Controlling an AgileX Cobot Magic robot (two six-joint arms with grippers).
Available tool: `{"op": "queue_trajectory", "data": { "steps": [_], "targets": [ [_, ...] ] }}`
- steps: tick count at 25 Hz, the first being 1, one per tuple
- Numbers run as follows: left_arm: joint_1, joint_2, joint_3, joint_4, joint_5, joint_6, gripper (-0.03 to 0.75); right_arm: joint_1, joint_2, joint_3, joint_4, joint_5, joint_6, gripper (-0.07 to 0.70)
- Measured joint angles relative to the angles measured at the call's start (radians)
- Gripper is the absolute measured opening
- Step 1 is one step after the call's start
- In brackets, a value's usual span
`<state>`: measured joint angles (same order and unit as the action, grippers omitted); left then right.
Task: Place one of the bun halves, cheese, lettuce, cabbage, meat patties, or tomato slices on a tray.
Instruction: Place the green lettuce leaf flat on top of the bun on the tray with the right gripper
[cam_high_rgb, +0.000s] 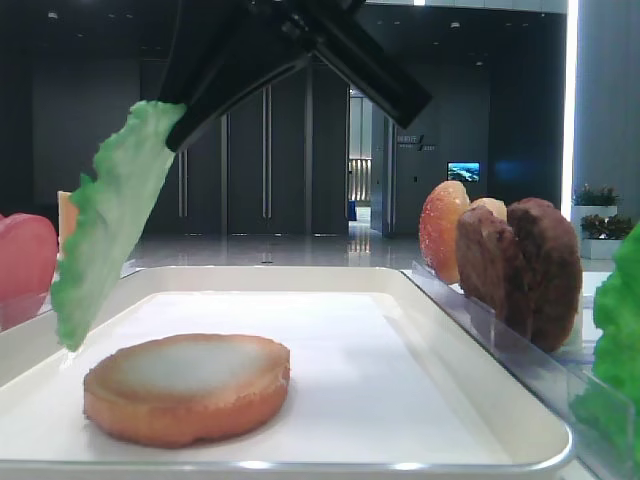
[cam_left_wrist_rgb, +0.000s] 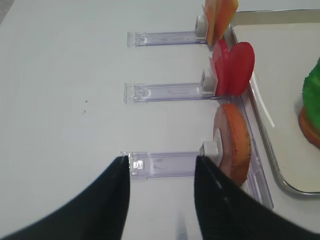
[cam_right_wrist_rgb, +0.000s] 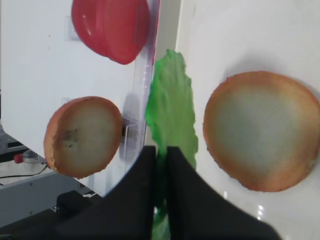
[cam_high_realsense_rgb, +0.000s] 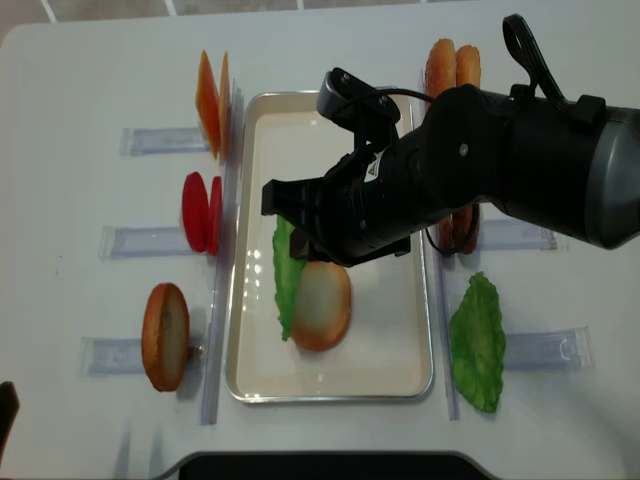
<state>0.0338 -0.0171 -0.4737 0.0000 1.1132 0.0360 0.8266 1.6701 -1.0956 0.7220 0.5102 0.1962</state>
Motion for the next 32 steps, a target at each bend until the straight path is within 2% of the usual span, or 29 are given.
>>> {"op": "queue_trajectory", "data": {
  "steps": [12,17,32],
  "targets": [
    [0.000,0.000,0.000,0.000,0.000,0.000,0.327,-0.002,0.058,0.000,0.021,0.000,-0.037,0.027],
    [0.000,0.000,0.000,0.000,0.000,0.000,0.327,-0.035,0.058,0.000,0.021,0.022,-0.050,0.027],
    [0.000,0.000,0.000,0.000,0.000,0.000,0.327,-0.047,0.086,0.000,-0.069,0.063,-0.049,0.027]
  ]
}}
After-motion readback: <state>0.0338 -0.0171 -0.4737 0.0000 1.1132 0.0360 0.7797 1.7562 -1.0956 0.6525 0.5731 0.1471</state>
